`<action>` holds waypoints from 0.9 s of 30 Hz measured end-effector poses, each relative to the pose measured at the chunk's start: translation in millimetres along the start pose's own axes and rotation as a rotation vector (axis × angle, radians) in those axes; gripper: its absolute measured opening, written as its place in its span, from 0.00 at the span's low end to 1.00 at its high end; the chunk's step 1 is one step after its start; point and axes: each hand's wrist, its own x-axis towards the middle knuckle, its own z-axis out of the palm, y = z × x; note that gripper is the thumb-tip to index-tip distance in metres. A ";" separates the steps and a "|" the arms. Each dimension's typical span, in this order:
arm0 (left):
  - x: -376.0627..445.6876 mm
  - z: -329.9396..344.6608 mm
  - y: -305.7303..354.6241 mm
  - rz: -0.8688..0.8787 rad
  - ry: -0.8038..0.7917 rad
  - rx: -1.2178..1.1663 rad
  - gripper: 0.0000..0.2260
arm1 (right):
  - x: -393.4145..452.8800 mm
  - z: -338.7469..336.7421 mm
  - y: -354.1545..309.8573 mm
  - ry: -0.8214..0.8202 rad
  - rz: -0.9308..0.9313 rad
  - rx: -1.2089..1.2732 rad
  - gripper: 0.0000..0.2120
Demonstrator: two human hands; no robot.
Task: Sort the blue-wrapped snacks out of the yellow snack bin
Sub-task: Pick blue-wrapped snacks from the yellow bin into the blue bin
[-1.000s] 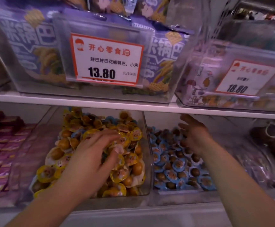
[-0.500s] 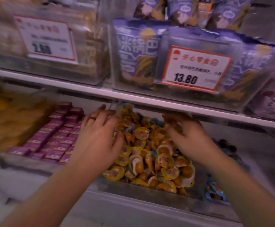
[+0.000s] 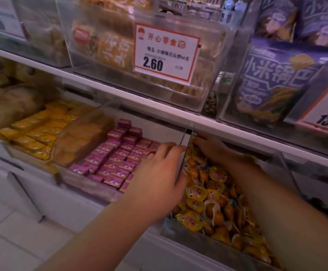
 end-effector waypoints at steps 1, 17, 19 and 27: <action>-0.6 -0.5 -0.4 0.006 -0.006 0.001 0.21 | 0.8 -2.8 -0.3 -0.019 0.002 -0.031 0.12; -21.6 40.4 49.8 0.287 -0.094 0.070 0.21 | -176.0 -67.9 8.2 -0.239 -0.424 -0.285 0.29; -22.2 51.1 53.0 0.233 -0.167 0.081 0.26 | -186.2 -67.9 17.8 -0.194 -0.412 -0.318 0.29; 1.2 59.2 53.4 0.144 -0.108 0.151 0.17 | -193.2 -76.2 29.3 0.061 -0.272 -0.143 0.15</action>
